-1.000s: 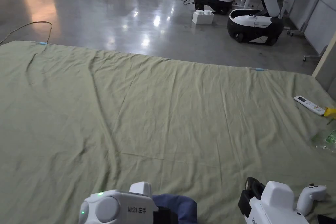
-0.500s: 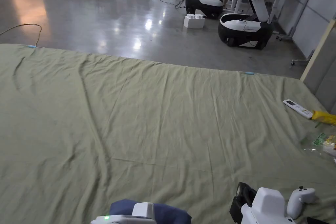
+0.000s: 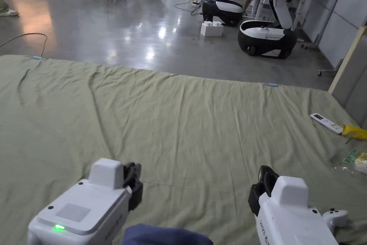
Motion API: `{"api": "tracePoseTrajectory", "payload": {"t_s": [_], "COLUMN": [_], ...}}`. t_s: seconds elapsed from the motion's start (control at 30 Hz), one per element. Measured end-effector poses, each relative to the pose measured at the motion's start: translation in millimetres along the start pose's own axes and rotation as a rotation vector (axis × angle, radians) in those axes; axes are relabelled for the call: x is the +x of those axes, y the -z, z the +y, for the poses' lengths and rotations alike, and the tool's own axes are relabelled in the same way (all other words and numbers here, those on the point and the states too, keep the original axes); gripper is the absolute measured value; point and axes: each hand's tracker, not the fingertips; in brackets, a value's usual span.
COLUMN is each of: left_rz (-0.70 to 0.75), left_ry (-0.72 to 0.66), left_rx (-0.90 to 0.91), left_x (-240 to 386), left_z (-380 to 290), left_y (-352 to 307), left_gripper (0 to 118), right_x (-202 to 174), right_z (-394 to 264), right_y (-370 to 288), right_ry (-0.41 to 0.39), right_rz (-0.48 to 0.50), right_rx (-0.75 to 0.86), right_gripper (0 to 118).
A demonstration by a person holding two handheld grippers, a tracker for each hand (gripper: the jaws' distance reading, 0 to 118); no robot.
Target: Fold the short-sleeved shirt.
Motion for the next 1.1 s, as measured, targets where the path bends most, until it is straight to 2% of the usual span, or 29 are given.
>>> {"api": "tracePoseTrajectory", "payload": {"t_s": [0.1,0.2,0.3,0.57,0.7,0.8,0.87,0.9,1.1], "left_rz": [0.107,0.172,0.228,0.277,0.291,0.31,0.322,0.323,0.315], "left_ry": [0.023,0.044,0.04,0.004,-0.015,-0.022,-0.023,-0.026,-0.06], "left_rx": [0.067,0.133,0.164,0.174,0.133,0.092,0.059,0.04,-0.066], "left_x": [-12,-25,-35,-56,-72,-86,-96,-100,-120], "left_z": [14,22,26,26,16,6,-3,-8,-37], "left_y": [-5,-6,-7,-15,-16,-20,-21,-22,-33], "left_gripper": [9,9,9,9,9,9,9,9,9], "right_x": [-5,-9,-10,-7,-4,-11,-22,-30,-94], "right_z": [8,17,21,29,15,-8,-30,-37,-91], "right_y": [2,1,0,1,-3,-8,-12,-15,-25], "right_ry": [-0.014,-0.062,-0.057,-0.077,-0.091,-0.116,-0.088,-0.102,-0.126], "right_rz": [-0.012,-0.033,-0.037,-0.057,-0.043,0.002,0.038,0.062,0.271], "right_rx": [0.035,0.093,0.109,0.134,0.093,0.001,-0.088,-0.099,-0.255], "right_gripper": [3,3,3,3,3,3,3,3,3]}}
